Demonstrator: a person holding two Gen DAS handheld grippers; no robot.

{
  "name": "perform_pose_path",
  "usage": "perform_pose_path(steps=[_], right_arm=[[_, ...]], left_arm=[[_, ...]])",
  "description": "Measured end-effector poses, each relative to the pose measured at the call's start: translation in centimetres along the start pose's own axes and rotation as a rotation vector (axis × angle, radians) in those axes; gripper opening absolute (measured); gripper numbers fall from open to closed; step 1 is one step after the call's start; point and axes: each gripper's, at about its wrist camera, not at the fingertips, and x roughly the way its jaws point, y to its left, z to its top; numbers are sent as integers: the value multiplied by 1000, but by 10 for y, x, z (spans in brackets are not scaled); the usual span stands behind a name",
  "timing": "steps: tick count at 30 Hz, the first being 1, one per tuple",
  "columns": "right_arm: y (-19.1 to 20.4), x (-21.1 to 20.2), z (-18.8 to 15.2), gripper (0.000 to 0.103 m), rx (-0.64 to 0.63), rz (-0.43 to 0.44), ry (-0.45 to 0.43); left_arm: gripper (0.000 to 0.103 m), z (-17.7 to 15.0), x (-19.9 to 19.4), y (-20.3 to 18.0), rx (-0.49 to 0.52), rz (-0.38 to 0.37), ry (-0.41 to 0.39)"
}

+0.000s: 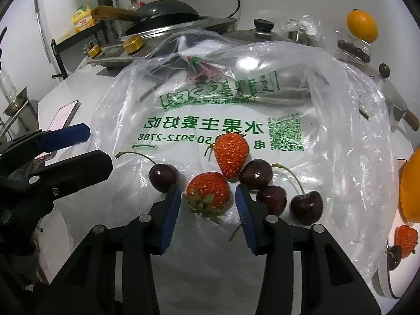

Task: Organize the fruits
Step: 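Close the right gripper on another red strawberry in the bag, then lift the strawberry with the right gripper while the left gripper closes on a dark cherry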

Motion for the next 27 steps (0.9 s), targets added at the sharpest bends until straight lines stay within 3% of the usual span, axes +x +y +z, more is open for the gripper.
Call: perform_pose_path(steps=[4, 13, 27], right_arm=[[0, 3, 0, 35, -7, -3, -4], [-4, -21, 2, 35, -9, 22, -64], [-36, -75, 0, 35, 35, -14, -179]], left_arm=[[75, 0, -2, -1, 3, 14, -2], [75, 4, -10, -11, 31, 24, -18], [75, 21, -20, -52, 119, 5, -78]])
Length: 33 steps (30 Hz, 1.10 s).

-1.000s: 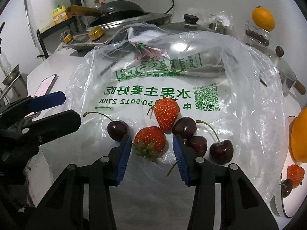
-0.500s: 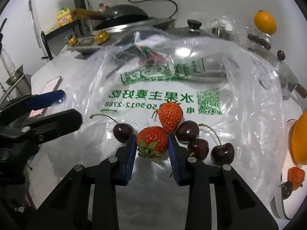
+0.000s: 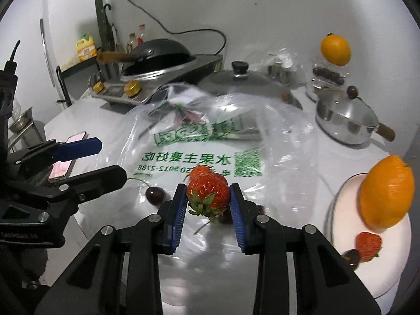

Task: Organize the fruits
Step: 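Lift the strawberry with the right gripper while the left gripper closes on a dark cherry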

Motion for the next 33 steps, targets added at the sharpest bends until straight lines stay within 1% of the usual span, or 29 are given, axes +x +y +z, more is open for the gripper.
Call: perform_pose_path(steps=[3, 6, 9, 15, 19, 25, 26, 27, 30, 33], right_arm=[[-8, -6, 0, 35, 13, -5, -12], [-15, -10, 0, 35, 23, -9, -22], [-19, -12, -2, 35, 34, -11, -25], [-24, -8, -7, 35, 39, -14, -7], [-25, -2, -9, 35, 43, -13, 8], [-23, 7, -8, 35, 37, -7, 26], [-23, 9, -7, 35, 36, -8, 29], [-23, 10, -7, 35, 37, -8, 31], [-23, 14, -7, 35, 36, -9, 36], [-21, 16, -7, 35, 34, -10, 41]], left_arm=[[75, 5, -1, -6, 19, -5, -12], [75, 8, 2, -12, 33, -18, -8], [75, 7, 15, -14, 25, -35, 26], [75, -2, 41, -7, -2, -18, 82], [75, -8, 56, 3, -20, -26, 120], [74, -12, 69, 12, -34, -41, 136], [73, -12, 71, 13, -33, -45, 139], [67, -13, 72, 13, -31, -48, 142], [55, -15, 77, 15, -18, -55, 165], [51, -18, 81, 14, 11, -51, 178]])
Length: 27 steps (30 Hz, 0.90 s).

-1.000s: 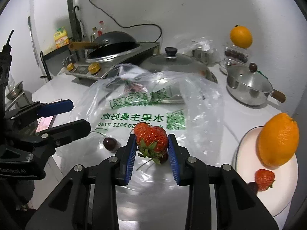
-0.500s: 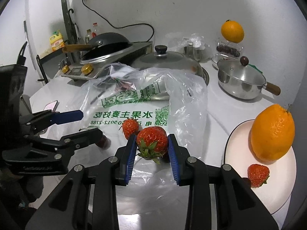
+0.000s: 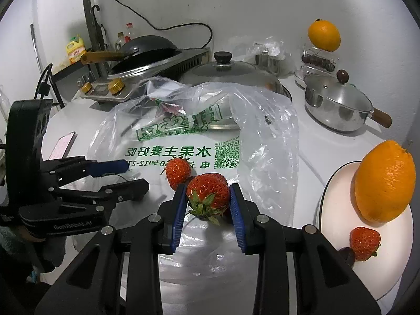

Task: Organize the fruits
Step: 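Lift the strawberry with the right gripper while the left gripper closes on a dark cherry, then hold the strawberry and the cherry above the bag with both grippers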

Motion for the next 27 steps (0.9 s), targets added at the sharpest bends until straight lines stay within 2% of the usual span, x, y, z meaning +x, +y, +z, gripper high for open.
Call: perform_pose_path(steps=[2, 9, 27], right_arm=[[0, 1, 0, 35, 0, 0, 3], [2, 3, -1, 35, -1, 1, 6], [3, -8, 0, 35, -9, -2, -17]], left_arm=[[50, -2, 2, 1, 7, -2, 11], [34, -7, 7, 1, 29, -13, 34], [30, -9, 2, -8, 47, -12, 27]])
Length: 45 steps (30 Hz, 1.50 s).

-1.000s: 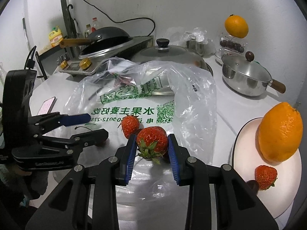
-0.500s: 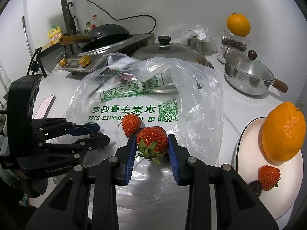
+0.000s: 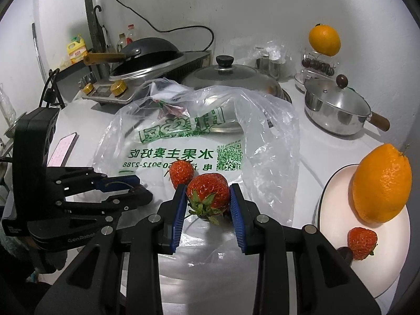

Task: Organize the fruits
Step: 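Hold the strawberry and the cherry above the bag with both grippers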

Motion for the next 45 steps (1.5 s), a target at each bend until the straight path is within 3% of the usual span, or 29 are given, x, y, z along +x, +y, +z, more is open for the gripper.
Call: perform_pose_path(steps=[13, 26, 37, 45], right_arm=[[1, -6, 0, 35, -1, -3, -7], [3, -16, 5, 35, -8, 2, -33], [5, -16, 4, 35, -14, 4, -32], [6, -15, 3, 35, -15, 4, -27]], left_arm=[[32, -1, 7, -5, 15, 9, 14], [30, 4, -10, -6, 24, 17, -30], [35, 2, 2, 4, -1, 63, 9], [35, -6, 4, -1, 33, 51, 21]])
